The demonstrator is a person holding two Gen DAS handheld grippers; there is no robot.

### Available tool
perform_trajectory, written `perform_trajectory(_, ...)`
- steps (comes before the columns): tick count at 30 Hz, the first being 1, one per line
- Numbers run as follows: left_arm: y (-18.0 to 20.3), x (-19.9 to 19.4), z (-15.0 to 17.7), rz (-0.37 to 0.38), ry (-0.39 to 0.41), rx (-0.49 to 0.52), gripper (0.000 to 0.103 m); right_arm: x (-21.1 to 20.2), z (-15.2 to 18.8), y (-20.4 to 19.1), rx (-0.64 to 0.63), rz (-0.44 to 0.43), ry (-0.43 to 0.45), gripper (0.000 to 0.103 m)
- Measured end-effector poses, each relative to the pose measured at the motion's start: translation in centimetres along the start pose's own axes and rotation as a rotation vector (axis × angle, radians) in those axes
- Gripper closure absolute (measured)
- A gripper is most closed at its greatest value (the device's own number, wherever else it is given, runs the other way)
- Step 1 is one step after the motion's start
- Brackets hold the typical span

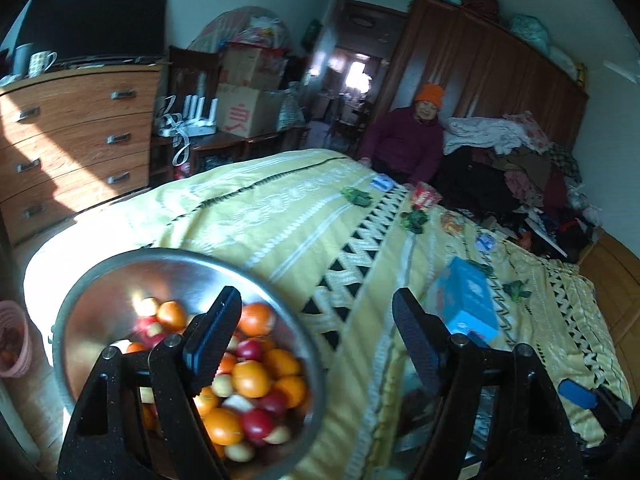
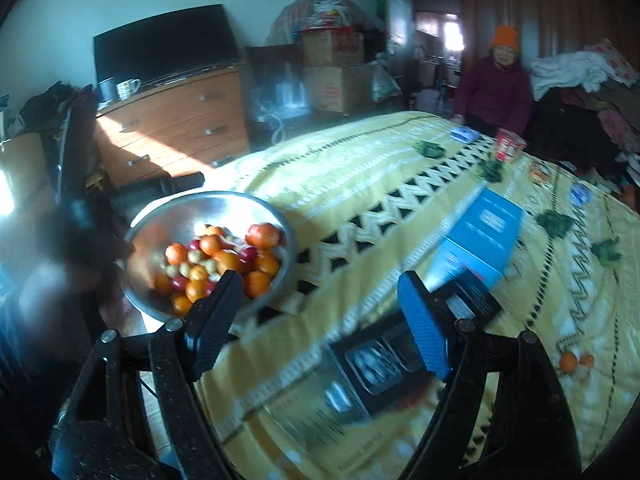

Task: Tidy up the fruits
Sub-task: 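Move both tools back over the bed toward the remaining fruits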

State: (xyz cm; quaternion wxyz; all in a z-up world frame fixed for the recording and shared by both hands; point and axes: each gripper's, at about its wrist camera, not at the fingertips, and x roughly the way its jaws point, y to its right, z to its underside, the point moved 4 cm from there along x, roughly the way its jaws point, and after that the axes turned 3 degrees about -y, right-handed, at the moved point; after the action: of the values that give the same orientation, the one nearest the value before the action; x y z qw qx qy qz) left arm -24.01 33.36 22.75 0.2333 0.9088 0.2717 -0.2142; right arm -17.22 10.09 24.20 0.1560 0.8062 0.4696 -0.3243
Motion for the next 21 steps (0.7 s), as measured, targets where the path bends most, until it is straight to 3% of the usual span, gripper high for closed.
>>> perform_trajectory(7,19.2,-1.1,3.8,0.334,-0.029,0.24,0.024,-4.0,10.4,12.4,0.228,0.225,-0.127,0.023)
perform_trajectory(11,28.9,1.3,9.4,0.491,-0.148,0.367,0.024,-5.8,14.6,17.3,0.37,0.271,-0.157,0.023)
perform_trajectory(14,32.8,6.3,13.4,0.495,-0.272,0.376,0.025,-6.9,16.4,19.5,0.428,0.28,-0.151,0.023)
perform_trajectory(16,34.4,10.6,16.2,0.471,-0.356,0.381,0.034,-7.4,17.0,20.8,0.455,0.282,-0.148,0.024)
perform_trajectory(21,38.0,20.0,21.7,0.438,-0.51,0.435,0.044,-7.9,19.3,24.4,0.524,0.272,-0.148,0.024)
